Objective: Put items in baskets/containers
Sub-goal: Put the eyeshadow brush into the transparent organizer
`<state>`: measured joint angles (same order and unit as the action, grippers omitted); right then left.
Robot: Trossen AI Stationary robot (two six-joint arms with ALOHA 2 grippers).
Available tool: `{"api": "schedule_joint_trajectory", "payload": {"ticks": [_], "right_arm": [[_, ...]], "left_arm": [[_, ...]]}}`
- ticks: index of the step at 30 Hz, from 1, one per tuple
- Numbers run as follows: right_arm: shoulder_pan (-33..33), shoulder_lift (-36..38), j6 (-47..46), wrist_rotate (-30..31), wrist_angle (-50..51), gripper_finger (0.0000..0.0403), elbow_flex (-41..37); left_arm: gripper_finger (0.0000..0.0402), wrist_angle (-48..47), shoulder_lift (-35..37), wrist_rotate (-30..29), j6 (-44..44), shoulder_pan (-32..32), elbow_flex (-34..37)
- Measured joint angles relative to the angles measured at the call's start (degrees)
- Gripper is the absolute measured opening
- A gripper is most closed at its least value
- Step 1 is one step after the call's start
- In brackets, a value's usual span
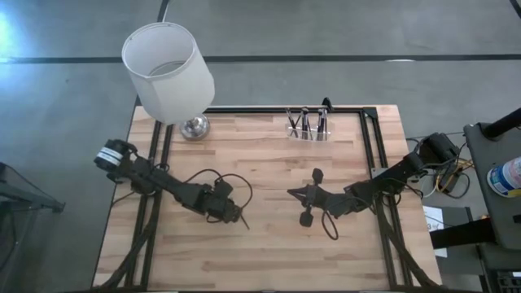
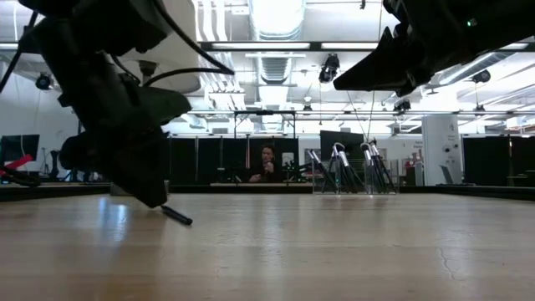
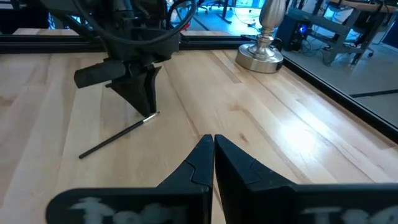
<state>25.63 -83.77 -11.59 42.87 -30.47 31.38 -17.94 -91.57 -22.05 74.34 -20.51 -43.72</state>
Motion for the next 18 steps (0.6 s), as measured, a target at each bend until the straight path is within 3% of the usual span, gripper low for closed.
{"api": "schedule_joint_trajectory", "payload": {"ticks": [12,18], "right_arm": [[0.0,0.0,-0.14,0.0,-0.07,0.0008,0.0],[0.0,0.0,-0.18,0.0,-0.05,0.0008,0.0]], "left_arm": [[0.0078,5.27,-0.02,-1.18,-7.37,3.93,-0.03],[0.0078,3.26,0.5,1.63,-10.89,3.5,-2.43]]}}
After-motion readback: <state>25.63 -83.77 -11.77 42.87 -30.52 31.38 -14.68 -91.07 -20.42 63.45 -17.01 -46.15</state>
